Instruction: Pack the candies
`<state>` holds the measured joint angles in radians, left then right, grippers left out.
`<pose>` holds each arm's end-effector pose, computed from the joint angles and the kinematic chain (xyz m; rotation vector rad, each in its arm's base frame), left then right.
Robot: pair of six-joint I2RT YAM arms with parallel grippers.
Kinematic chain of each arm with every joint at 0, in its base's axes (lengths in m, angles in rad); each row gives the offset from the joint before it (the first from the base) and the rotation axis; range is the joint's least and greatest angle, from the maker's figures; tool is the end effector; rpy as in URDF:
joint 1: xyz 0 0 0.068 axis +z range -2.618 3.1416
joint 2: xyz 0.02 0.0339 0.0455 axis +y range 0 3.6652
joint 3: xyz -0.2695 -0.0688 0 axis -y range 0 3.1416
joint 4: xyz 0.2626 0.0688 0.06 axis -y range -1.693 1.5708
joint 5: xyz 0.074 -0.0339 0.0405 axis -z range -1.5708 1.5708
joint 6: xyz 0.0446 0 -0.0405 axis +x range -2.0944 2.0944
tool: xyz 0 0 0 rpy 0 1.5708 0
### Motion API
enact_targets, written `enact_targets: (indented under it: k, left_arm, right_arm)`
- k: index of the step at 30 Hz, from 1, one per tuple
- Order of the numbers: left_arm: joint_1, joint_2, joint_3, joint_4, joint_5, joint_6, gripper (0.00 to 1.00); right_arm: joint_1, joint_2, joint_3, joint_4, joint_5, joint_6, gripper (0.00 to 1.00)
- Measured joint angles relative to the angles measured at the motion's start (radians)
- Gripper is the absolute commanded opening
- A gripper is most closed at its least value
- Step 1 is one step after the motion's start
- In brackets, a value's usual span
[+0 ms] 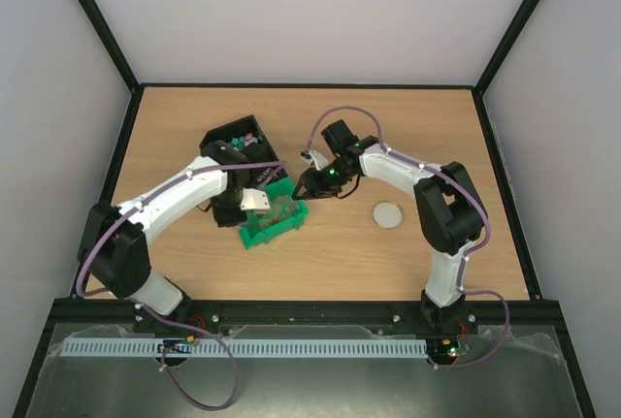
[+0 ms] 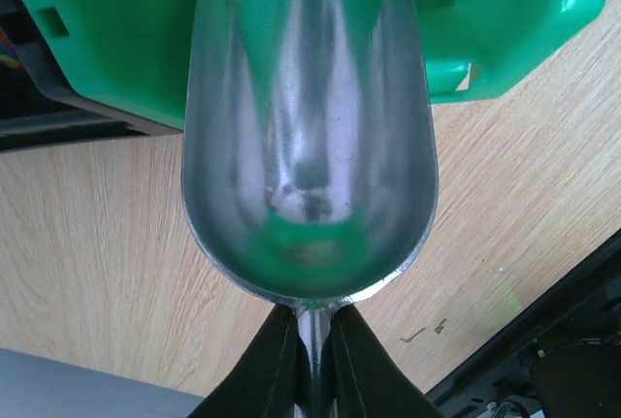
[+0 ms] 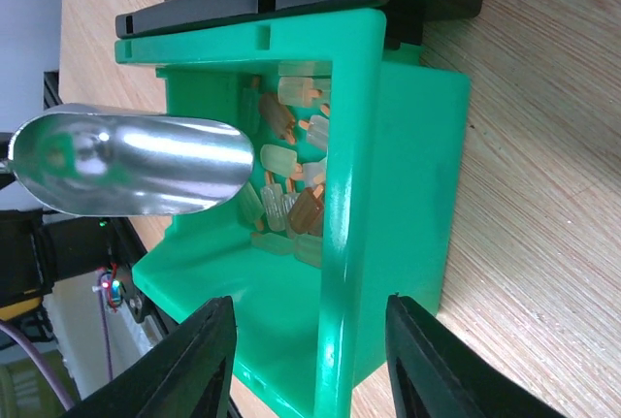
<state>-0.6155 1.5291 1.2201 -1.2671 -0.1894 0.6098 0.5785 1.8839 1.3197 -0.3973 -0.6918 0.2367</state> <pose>0.2306 -0.1528 0.2423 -1.7964 -2.5544 -0.2966 0.3353 0.2529 0.1913 -0.7343 2.5181 1.1872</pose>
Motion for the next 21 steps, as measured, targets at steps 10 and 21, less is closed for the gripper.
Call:
enact_targets:
  k: [10, 21]
  left_arm:
    - [-0.014, 0.078, 0.046, 0.002, -0.01, 0.013, 0.02]
    - [-0.028, 0.122, 0.084, 0.029, 0.011, 0.018, 0.02]
  right_arm:
    - [0.0, 0.026, -0.001, 0.011, -0.02, 0.017, 0.31]
    - [-0.001, 0.033, -0.006, 0.018, -0.02, 0.027, 0.1]
